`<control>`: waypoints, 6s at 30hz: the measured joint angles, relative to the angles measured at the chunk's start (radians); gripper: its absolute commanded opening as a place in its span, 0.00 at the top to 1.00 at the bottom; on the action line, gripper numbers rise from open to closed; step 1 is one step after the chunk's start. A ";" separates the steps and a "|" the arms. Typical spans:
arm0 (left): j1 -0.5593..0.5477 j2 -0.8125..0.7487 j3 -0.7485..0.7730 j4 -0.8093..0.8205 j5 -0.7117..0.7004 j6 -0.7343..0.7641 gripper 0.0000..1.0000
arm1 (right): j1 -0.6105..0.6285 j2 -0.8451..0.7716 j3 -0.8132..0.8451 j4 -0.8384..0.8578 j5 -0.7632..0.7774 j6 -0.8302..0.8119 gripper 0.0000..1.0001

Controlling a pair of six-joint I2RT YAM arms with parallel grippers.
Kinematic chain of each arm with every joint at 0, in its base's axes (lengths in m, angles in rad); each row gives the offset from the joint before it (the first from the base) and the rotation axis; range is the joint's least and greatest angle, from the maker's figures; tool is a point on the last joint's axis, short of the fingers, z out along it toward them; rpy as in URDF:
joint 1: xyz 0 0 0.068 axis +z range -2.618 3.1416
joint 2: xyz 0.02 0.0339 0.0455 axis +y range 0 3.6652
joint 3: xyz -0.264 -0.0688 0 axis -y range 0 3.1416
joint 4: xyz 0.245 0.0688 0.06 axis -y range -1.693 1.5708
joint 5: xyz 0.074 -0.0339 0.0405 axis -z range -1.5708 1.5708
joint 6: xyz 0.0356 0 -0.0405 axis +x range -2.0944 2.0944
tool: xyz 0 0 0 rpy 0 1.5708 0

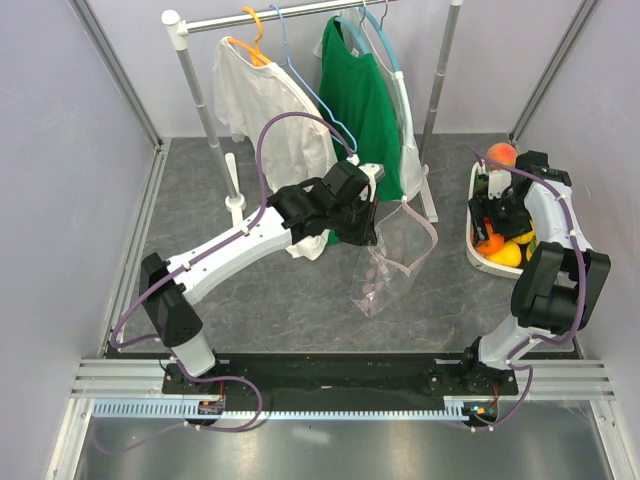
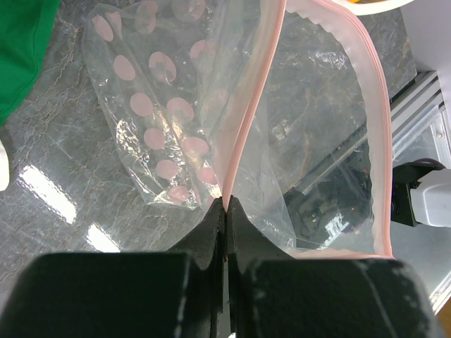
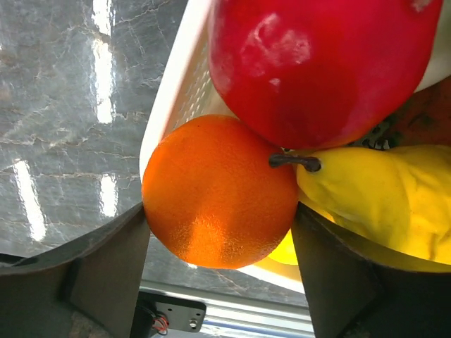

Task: Place the food in the zip-top bag and seal the zipper
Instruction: Pick up the fake fruit from the bin, then place the fake fruit in the zipper food storage bag, then pick up the fake fruit from the bin, then place the fake fruit in the zipper food storage bag.

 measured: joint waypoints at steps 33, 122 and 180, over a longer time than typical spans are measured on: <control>0.000 0.000 -0.053 0.002 0.000 0.011 0.98 | 0.256 -0.227 0.315 -0.267 -0.619 0.013 0.65; 0.011 -0.002 -0.093 0.047 0.108 0.042 0.98 | 0.108 -0.080 -0.173 0.352 0.332 -0.665 0.54; 0.039 -0.002 -0.098 0.070 0.270 0.039 0.97 | 0.551 -0.627 -0.269 0.426 -0.644 0.333 0.40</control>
